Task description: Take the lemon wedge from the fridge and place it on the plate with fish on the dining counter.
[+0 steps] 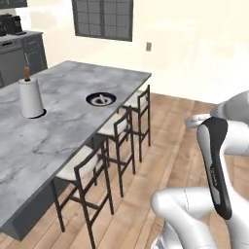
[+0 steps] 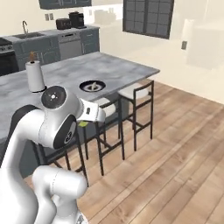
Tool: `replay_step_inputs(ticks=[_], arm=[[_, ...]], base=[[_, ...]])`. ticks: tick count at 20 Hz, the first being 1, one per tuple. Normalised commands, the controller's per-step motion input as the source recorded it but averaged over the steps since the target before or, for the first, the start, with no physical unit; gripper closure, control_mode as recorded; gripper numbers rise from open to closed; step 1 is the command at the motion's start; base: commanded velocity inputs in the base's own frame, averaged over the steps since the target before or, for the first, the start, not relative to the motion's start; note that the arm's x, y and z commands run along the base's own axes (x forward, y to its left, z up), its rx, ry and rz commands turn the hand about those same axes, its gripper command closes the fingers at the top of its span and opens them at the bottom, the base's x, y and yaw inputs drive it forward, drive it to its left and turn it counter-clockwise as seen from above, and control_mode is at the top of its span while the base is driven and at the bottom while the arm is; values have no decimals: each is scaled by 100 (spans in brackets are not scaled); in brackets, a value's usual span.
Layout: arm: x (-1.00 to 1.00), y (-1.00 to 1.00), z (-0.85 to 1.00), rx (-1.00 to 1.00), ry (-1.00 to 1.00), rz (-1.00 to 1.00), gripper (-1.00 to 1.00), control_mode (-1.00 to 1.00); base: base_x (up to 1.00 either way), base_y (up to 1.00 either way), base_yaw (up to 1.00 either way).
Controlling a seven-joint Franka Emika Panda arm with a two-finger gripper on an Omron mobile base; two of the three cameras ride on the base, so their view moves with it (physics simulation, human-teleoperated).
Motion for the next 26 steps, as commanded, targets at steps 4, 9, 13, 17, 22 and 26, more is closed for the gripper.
replay_step_inputs(ticks=[4, 9, 13, 17, 22, 26], arm=[[0, 0, 0, 0, 0, 0, 100, 100], [0, 0, 0, 0, 0, 0, 100, 100], [0, 0, 0, 0, 0, 0, 100, 100], [0, 0, 0, 0, 0, 0, 100, 100], [0, 0, 0, 0, 0, 0, 100, 100], [0, 0, 0, 0, 0, 0, 100, 100]], base=[[21, -90, 35], [36, -94, 39], [44, -92, 38], [53, -92, 37], [58, -81, 38], [21, -64, 41]])
